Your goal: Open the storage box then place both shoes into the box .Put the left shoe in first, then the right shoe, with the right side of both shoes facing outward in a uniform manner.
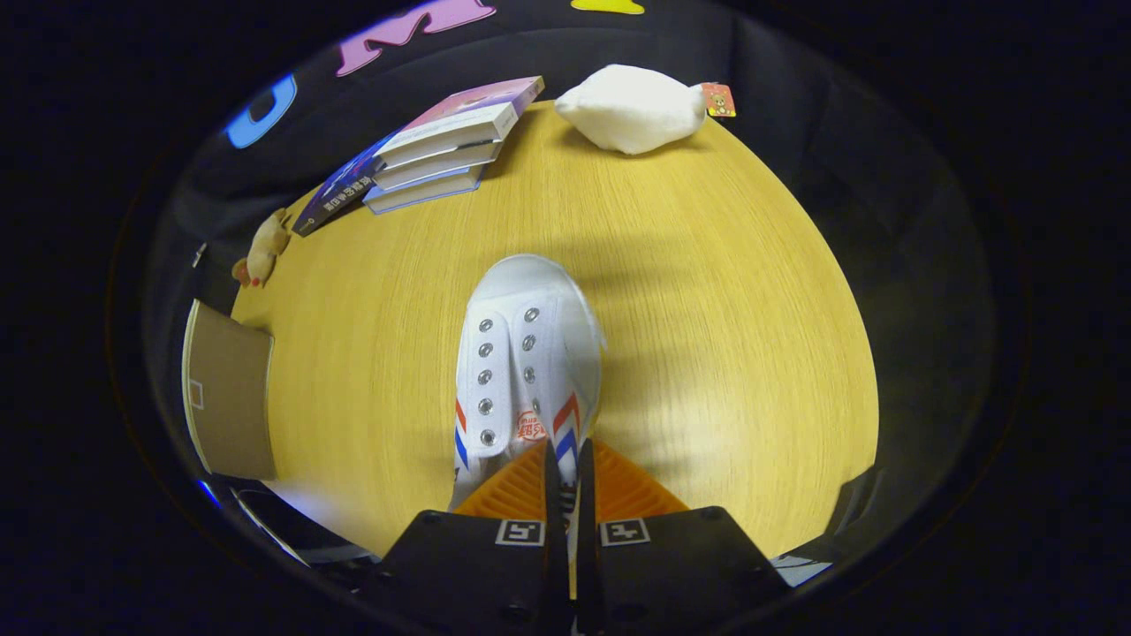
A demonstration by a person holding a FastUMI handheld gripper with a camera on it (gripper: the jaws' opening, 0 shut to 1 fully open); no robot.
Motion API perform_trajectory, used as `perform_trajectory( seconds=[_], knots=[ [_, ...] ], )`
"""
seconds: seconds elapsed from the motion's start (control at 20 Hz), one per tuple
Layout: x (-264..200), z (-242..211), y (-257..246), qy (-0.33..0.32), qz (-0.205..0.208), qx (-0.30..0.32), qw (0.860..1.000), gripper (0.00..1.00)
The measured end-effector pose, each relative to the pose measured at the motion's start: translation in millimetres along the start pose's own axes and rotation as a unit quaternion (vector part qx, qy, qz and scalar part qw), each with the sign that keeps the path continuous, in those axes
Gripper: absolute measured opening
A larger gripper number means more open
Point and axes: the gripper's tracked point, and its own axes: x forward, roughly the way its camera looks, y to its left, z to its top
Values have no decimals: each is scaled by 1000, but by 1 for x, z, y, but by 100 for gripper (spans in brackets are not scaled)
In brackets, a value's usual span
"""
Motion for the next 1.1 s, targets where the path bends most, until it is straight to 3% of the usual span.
perform_trajectory(
  seconds=[0.15,0.7,1.1],
  knots=[
    [-17,5,26,-11,5,-18,1000,8],
    [-107,28,180,-52,94,-47,993,8],
    [-155,18,300,-65,158,-36,985,8]
  ],
)
